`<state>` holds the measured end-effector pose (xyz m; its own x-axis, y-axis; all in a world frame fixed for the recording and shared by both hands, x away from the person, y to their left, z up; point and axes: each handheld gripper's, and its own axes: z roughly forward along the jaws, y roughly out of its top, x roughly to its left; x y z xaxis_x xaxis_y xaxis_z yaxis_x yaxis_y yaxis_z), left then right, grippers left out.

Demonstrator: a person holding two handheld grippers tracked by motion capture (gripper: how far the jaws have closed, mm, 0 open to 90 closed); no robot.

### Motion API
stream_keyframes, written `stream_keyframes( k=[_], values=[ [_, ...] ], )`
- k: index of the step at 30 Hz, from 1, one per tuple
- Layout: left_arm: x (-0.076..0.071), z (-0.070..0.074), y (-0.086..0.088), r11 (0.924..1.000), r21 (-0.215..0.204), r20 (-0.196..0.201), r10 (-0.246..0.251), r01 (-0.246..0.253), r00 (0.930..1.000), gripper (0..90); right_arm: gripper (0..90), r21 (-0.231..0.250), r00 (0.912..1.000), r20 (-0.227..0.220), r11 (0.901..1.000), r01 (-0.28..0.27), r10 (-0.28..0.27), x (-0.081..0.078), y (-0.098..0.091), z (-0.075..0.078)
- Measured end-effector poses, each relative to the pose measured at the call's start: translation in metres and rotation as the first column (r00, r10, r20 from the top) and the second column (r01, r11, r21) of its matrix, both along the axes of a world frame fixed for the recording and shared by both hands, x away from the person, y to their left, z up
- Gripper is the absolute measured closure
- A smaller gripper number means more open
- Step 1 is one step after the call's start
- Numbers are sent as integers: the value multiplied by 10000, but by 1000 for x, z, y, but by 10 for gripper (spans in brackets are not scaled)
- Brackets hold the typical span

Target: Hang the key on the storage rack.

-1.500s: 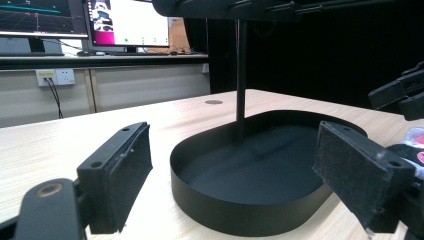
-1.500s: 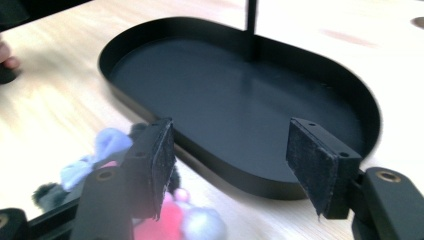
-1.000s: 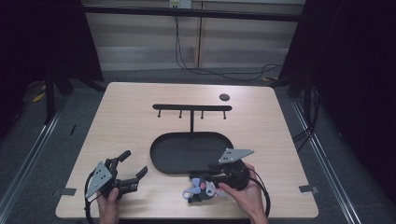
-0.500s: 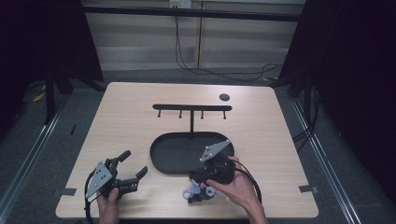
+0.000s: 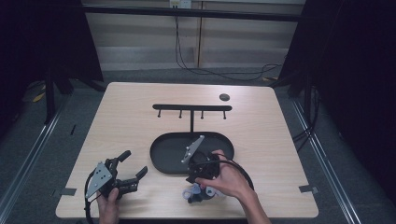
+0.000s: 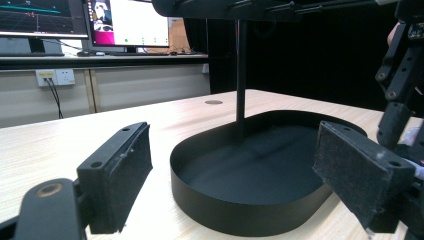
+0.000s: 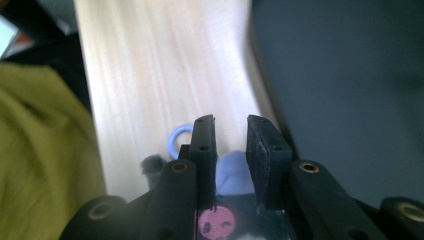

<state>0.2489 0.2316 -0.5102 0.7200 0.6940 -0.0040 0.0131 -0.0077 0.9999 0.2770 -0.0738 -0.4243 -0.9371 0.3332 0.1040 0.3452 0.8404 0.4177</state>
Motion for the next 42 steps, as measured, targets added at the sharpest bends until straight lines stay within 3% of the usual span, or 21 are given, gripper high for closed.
stream_keyframes(
  k=[5, 13, 17, 29, 32, 36, 42],
  values=[
    [0, 0, 0, 10000, 11, -4, -1, 1, 10000, 152, 717, -794, 9980, -315, 9952, -577, 554, 3, 14, -3],
    [0, 0, 0, 10000, 18, -2, -3, 3, 10000, 152, 707, -1419, 9869, -869, 9789, -1470, 1356, 7, 29, -13],
    [0, 0, 0, 10000, 1, 2, 1, -1, 10000, 152, 707, -1855, 9811, -1296, 9685, -1662, 1435, 9, 37, -21],
    [0, 0, 0, 10000, 23, 18, -27, 27, 10000, 152, 780, -2489, 9740, -1507, 9470, -2031, 1693, 13, 45, -36],
    [0, 0, 0, 10000, 36, 15, -13, 13, 10000, 152, 841, -2499, 9745, -1440, 9465, -2042, 1722, 14, 46, -38],
    [0, 0, 0, 10000, 5, 8, 0, 0, 10000, 152, 851, -2378, 9826, -1209, 9570, -1664, 1408, 19, 44, -35],
    [0, 0, 0, 10000, 40, 18, -35, 35, 10000, 152, 751, -2141, 9806, -1392, 9626, -1661, 1382, 22, 39, -33]
  ],
)
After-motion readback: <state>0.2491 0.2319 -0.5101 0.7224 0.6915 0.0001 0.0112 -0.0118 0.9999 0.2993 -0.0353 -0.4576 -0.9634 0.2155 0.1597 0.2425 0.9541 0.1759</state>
